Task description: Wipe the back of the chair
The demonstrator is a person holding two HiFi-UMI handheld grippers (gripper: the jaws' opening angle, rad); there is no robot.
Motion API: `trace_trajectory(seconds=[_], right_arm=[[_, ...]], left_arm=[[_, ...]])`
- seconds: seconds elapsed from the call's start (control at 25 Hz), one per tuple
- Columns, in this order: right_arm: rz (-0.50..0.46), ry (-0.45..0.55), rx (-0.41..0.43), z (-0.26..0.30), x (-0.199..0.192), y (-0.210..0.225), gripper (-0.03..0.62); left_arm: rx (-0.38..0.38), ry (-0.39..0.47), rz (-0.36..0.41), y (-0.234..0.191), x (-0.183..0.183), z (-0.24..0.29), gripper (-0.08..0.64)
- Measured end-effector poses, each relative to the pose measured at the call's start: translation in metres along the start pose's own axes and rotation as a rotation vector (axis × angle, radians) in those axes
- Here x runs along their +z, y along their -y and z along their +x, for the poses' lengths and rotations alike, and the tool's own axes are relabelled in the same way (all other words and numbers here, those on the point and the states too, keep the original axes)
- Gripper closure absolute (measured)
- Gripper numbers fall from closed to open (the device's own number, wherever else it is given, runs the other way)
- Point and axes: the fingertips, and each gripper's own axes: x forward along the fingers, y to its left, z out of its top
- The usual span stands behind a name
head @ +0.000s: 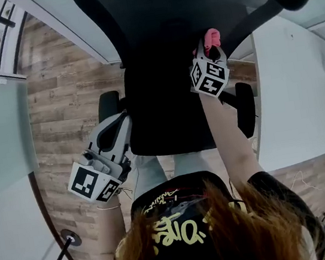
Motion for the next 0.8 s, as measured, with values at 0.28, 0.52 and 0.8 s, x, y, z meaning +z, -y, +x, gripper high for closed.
trace_trajectory(seconds=[0.28,0.52,0.8], right_arm=[[0.054,-0.001,0.013,0.003,0.000,-0.051,0.525],[0.022,-0.002,0.117,0.006,0.002,-0.109,0.525],[0.031,-0.006,0.191,0.010,0.001,-0.160,0.526]], left_arm=[[0.005,-0.026,-0.002,-0.035,-0.002,-0.026,0.568],[0.009,-0.031,-0.015,-0.053,-0.006,-0.039,0.568],[0.010,-0.027,-0.021,-0.065,-0.012,-0.043,0.568]])
